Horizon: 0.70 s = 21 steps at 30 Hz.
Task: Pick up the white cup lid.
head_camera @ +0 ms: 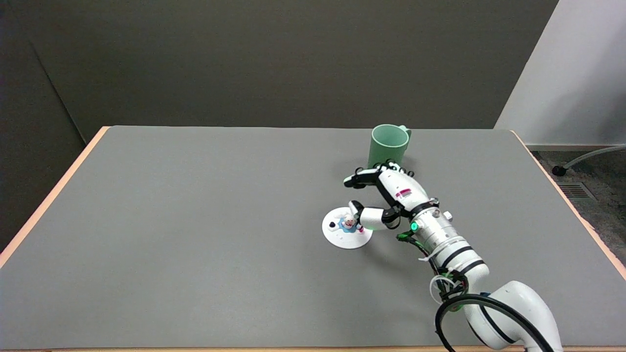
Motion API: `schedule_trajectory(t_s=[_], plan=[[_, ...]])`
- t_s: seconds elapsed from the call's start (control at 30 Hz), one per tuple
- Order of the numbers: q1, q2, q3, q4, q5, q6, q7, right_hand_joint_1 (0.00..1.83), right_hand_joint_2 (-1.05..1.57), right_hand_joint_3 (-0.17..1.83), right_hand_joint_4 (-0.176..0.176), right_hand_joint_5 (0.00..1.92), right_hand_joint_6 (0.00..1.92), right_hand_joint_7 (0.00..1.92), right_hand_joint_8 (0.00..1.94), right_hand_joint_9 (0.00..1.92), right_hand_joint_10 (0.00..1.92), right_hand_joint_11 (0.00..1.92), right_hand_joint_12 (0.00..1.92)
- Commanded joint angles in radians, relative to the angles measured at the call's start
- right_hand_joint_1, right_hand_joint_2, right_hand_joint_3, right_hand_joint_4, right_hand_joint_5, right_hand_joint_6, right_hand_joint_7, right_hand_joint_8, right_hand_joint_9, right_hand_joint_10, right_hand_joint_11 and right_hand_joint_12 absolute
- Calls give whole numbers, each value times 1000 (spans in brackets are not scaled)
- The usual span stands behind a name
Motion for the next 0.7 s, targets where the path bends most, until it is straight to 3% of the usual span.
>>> schedule_trajectory(t_s=[0.03,0.37,0.4,0.47,0.53,0.7], plan=[[-40,19,-61,19,-2,48,4,893,824,718,17,776,227,811,208,249,945,-1,1142],[-52,19,-61,19,-2,53,4,900,815,730,14,768,218,803,197,215,942,-1,1135],[-52,19,-63,19,-2,53,4,883,778,806,13,760,232,796,204,231,910,-1,1163],[-50,19,-66,20,-2,53,4,903,810,736,12,764,212,795,188,226,923,-1,1130],[-50,19,-68,24,-2,53,4,872,748,865,13,755,232,786,207,250,871,-1,1178],[-49,19,-70,33,-2,53,4,881,756,850,13,755,224,779,203,252,866,-1,1167]])
